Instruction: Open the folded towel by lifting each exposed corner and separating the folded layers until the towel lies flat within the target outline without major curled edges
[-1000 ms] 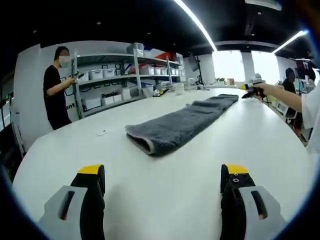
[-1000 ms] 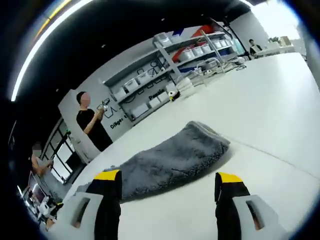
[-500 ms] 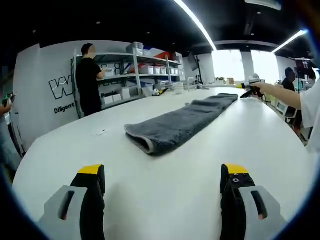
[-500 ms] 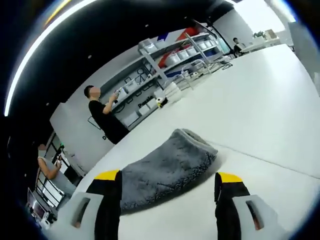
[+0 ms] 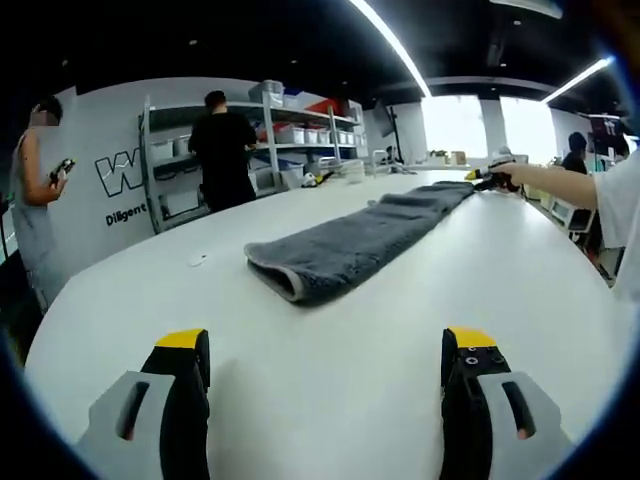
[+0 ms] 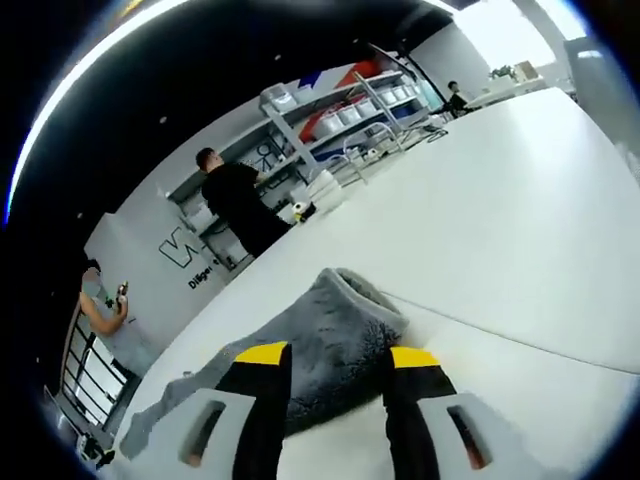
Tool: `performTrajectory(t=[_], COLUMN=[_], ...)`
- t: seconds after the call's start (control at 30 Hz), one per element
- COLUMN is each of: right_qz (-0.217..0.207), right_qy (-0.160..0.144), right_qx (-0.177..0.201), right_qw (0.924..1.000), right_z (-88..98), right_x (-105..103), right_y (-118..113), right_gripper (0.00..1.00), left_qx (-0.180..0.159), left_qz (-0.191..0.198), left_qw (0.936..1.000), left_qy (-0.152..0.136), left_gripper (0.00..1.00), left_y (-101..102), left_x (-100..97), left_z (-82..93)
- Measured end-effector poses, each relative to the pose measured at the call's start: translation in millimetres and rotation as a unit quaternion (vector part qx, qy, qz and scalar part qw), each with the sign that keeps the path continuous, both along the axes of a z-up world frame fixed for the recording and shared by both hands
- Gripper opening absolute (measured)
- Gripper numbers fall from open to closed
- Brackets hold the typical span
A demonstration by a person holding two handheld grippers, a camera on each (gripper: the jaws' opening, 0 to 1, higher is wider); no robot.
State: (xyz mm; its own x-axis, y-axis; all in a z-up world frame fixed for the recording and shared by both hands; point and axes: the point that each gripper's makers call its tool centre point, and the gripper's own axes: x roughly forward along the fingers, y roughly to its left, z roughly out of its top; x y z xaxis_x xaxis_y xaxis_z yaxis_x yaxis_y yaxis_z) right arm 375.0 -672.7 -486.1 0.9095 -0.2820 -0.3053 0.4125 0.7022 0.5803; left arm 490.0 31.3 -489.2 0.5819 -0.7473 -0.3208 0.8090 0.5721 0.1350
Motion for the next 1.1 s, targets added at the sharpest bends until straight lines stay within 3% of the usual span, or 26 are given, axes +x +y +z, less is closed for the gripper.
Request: performTrajectory(t=[0.17,0.3,0.4,0.5,0.6,0.63,0.7,0.77,0.87,0.97,1.0,1.1], right_qz=[0.005,0.019,0.045,0.080,0.129,0.154,0.181,0.194,0.244,0.306,0.317,0.364], right_qy=[0.016,0.032,0.065,0.089,0.119,0.130,0.137,0.140,0.162,0.160,0.156,0.152], right_qx=[-0.008,-0.024,-0.070,-0.113,-0.174,-0.198,-0.229,-0.235,-0.294,-0.320,-0.320,-0.341], right_qw=[0.9998,0.9990,0.9944,0.9863,0.9690,0.9592,0.9468,0.9423,0.9098,0.8821,0.8792,0.8532], right_z=[-9.2,-11.6,-12.6,-14.1,-11.7,-12.8,-13.4,-14.1,-13.9,-12.8,-12.9,-13.7], right_x=[-6,-10,-15,-20,-22,-26,-32,-33,-34,-29,-28,-22], right_y=[6,8,12,39,56,77,104,118,152,197,208,253], right_gripper=[0.04,0.03,0.02,0.02,0.02,0.02,0.02,0.02,0.02,0.02,0.02,0.02], left_qx=[0.001,0.000,0.002,0.002,0.003,0.004,0.005,0.004,0.004,0.006,0.006,0.005], left_qz=[0.000,-0.002,-0.002,-0.001,-0.002,-0.001,-0.001,-0.001,-0.002,-0.004,-0.004,-0.004], left_qw=[1.0000,1.0000,1.0000,1.0000,1.0000,1.0000,1.0000,1.0000,1.0000,1.0000,1.0000,1.0000], left_qy=[0.001,0.000,-0.001,-0.002,-0.001,-0.001,-0.002,-0.002,-0.003,-0.003,-0.003,-0.006], left_gripper=[0.95,0.95,0.95,0.95,0.95,0.95,0.95,0.95,0.95,0.95,0.95,0.95], left_y=[-1,-2,-2,-1,-1,-1,0,0,-1,-2,-2,-3], left_x=[-4.4,-5.9,-6.4,-5.3,-4.4,-3.5,-3.0,-2.9,-3.1,-4.7,-3.7,-7.0], left_z=[-1.7,-1.5,-1.8,-1.1,-1.2,-1.0,-0.9,-0.4,-0.1,-0.1,0.5,1.1])
